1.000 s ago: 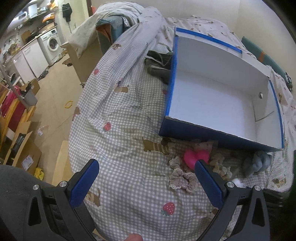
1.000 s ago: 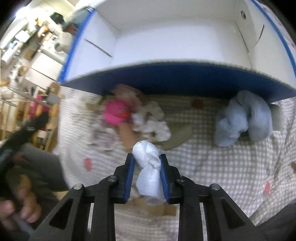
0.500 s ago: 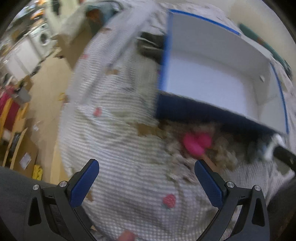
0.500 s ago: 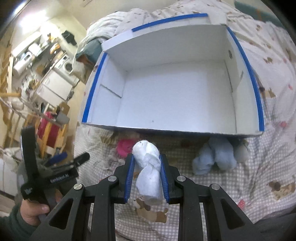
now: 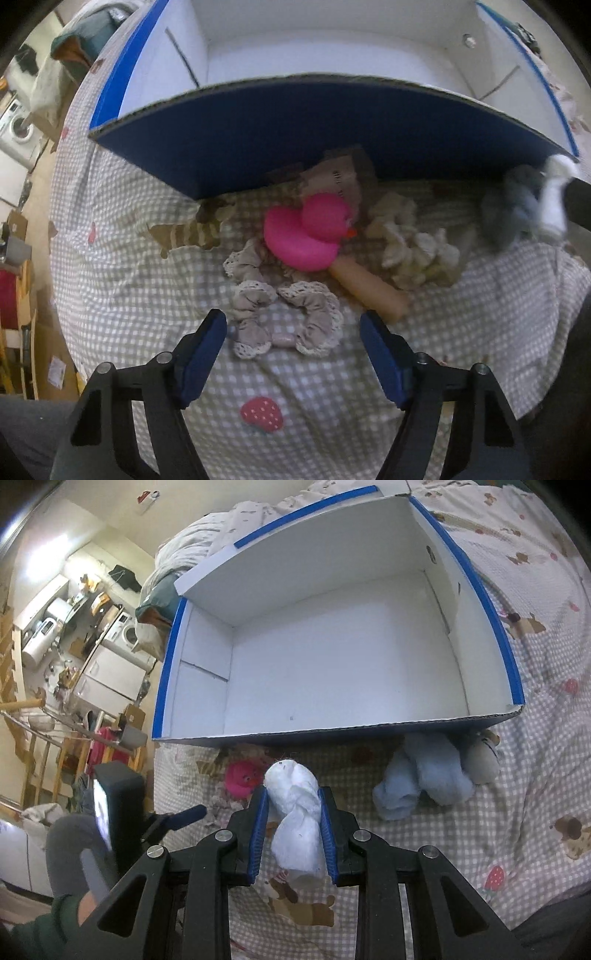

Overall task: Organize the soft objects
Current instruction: 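Grasp the beige lace scrunchie with the left gripper while the right gripper holds the sock, then carry both items over the box and open both grippers to drop them inside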

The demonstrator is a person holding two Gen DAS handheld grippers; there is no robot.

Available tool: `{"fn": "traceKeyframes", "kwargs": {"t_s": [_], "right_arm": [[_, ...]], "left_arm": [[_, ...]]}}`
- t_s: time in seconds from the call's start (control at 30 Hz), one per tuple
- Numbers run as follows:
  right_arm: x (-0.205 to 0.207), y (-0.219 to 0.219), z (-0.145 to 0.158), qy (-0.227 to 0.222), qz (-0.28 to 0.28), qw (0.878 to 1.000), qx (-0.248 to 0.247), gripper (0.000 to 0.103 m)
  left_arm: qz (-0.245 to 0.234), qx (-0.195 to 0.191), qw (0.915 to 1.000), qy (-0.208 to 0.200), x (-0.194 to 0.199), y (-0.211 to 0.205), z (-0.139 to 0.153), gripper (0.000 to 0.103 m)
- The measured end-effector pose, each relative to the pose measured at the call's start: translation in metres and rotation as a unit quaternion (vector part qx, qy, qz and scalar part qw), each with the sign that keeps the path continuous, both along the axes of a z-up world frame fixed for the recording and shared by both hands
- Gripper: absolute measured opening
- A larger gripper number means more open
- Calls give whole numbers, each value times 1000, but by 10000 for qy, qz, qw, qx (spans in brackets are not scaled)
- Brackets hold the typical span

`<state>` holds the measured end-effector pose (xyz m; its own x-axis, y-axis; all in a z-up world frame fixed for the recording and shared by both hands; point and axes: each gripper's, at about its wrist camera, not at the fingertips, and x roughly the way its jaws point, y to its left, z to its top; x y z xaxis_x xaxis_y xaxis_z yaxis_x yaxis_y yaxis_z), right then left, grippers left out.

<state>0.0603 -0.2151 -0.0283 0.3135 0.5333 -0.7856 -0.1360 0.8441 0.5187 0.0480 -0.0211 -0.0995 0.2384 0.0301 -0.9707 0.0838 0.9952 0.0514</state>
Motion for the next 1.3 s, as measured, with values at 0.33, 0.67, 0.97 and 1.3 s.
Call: {"fn": "traceKeyframes", "kwargs": {"t_s": [0.33,0.67,0.97,1.3], "right_arm": [[0,0,2,-7,-28,10000,-2,29],[0,1,-3,46,-89,9998,-154,29],[-2,6,-5,53,-88,9995,-296,29],[-3,4,14,-148,-11,9995,-262,29]], "left_arm": [[413,-392,9983,129,7,31,1,22],[670,-1198,9904,-182,-28,69,42,5],[748,-1289,9854,-817,-46,88,91,5],[612,-883,9874,-1163,-26,64,129,5]]}}
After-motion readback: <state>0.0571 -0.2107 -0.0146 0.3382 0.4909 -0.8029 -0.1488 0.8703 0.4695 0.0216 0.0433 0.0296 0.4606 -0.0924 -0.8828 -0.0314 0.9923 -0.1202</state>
